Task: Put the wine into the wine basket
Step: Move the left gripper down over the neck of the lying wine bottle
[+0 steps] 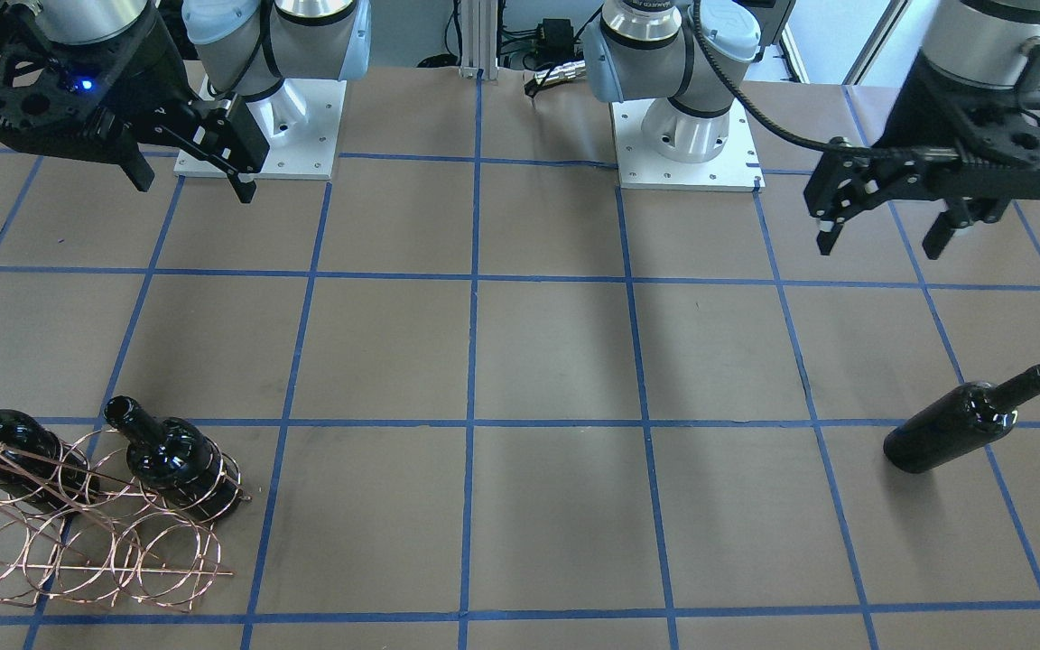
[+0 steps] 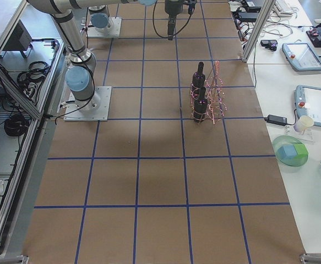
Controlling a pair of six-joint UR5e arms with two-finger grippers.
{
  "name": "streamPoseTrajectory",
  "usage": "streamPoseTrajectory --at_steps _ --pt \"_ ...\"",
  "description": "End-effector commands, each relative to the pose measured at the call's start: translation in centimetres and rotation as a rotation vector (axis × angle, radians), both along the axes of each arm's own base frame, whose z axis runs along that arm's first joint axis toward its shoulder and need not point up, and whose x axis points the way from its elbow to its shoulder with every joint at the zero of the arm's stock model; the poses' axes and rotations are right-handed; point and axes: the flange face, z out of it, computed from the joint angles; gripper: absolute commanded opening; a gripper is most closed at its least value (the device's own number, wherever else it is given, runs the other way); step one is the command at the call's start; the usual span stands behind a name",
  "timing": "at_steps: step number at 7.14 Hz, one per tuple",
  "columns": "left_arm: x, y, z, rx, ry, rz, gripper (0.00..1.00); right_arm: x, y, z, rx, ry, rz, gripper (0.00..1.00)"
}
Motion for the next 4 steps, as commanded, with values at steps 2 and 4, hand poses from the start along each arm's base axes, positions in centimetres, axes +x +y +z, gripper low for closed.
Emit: streamPoseTrajectory --at_steps 2,4 --pt "19.5 0.5 -3.7 -0.046 0.059 0.043 0.92 0.3 0.2 0.1 0.000 -0.010 0.008 1.00" --pt "23.0 -0.5 -6.4 -0.123 0.036 -0.067 0.90 0.3 0.1 0.1 0.000 -0.009 0.003 1.00"
